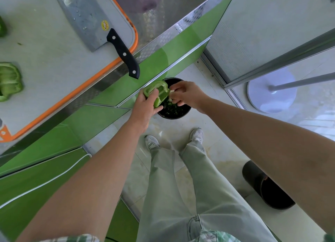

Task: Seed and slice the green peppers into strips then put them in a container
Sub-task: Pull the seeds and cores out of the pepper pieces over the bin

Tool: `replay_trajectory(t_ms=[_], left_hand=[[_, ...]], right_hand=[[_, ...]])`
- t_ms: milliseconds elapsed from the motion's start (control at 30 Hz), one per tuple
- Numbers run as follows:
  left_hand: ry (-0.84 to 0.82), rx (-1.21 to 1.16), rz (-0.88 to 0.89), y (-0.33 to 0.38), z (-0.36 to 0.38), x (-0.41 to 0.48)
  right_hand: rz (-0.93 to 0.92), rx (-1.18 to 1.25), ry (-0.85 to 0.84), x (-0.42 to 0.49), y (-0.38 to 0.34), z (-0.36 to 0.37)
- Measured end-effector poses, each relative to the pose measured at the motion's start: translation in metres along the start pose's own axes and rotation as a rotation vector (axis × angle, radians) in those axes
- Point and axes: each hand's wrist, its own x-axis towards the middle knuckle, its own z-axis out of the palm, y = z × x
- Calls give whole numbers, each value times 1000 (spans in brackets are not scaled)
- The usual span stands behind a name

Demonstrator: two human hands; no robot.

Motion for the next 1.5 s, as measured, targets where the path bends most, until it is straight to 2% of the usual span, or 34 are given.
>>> replay_trajectory(t_ms=[67,133,233,433,500,600,633,733,900,1067,1233,1367,1500], left_hand=[[-90,135,127,-1,-1,-4],[-165,339,275,-1,-3,-6],[-227,528,354,-5,-9,-2],[-48,927,447,-12,0,4],[-96,775,372,-10,1,6],[-145,250,117,-5,0,7],[-136,141,55,-2,1,7],[-95,-26,-42,0,-1,10],[-96,-120,-80,4,3,7],[-74,-126,-54,5,11,4],[-42,-25,-34,0,7,6],[2,42,15,-4,8,5],[22,37,30,-1,5,6]], right_hand=[[-56,-52,-3,2,-5,9],[-112,-88,102,4,-10,14],[-178,-163,231,5,-9,12],[-284,-88,228,6,-8,11],[-284,-78,234,7,-10,11],[-245,-118,200,10,-10,9],[-236,-125,183,11,-10,8],[-191,-70,113,11,-11,3],[-133,-44,65,14,-13,8],[-152,-94,213,18,-14,13],[-136,-124,126,14,-10,4],[-69,-153,161,13,-7,2],[-130,-212,65,10,-8,3]])
